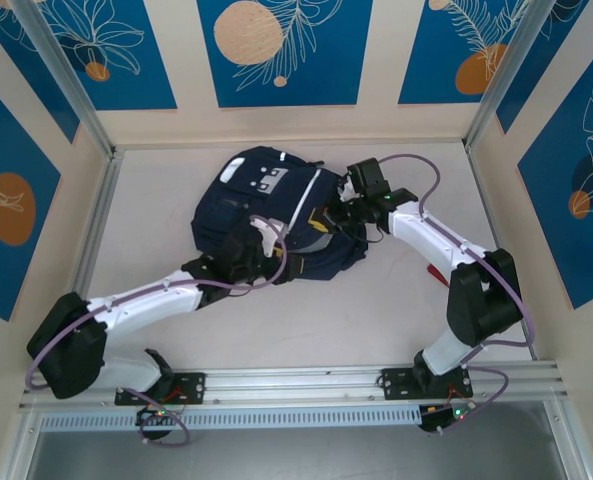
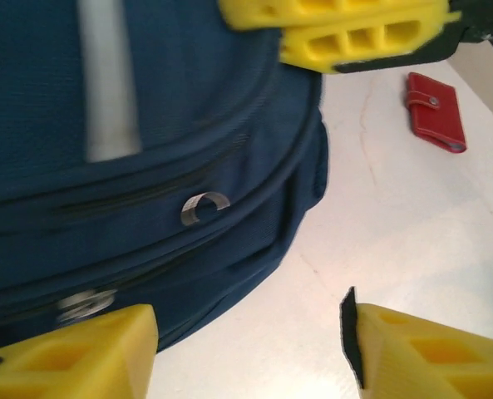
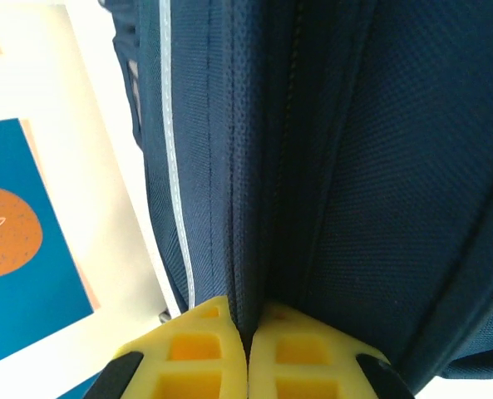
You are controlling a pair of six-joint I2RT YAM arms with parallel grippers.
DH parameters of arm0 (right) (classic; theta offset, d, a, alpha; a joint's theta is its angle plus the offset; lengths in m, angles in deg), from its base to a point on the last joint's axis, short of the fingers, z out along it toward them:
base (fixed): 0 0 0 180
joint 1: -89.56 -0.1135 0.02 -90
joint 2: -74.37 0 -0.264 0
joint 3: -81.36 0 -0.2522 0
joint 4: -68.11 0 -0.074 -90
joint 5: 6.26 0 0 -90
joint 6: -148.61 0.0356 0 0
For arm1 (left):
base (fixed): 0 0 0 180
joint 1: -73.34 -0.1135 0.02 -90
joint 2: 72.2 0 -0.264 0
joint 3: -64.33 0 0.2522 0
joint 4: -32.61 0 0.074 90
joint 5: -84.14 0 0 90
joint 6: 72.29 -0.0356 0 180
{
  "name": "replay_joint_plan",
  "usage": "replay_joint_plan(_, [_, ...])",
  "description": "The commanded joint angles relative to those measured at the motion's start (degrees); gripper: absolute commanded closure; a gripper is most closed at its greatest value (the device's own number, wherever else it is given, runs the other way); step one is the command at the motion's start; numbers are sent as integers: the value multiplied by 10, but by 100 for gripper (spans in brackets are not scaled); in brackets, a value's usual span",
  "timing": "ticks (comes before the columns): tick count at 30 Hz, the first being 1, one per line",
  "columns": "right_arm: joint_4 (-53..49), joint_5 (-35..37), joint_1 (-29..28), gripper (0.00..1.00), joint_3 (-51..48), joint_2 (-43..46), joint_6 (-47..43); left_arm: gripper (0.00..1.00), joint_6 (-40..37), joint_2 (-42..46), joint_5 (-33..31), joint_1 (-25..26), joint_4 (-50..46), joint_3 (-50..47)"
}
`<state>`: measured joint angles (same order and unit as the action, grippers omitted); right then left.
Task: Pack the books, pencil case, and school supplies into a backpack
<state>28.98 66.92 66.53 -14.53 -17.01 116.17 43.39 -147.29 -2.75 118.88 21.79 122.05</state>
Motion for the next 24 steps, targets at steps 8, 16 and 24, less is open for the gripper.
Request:
replay_joint_plan(8, [-85, 93, 58, 91, 2, 21, -134, 17, 163, 1, -39, -71, -166, 39])
replay_joint_plan(16, [-158, 244, 25, 41, -3, 93, -164, 14, 221, -34, -58, -80, -215, 88])
replay_joint_plan(24, [-196, 430, -168, 43, -60, 133, -91, 5, 238, -15, -78, -123, -267, 81])
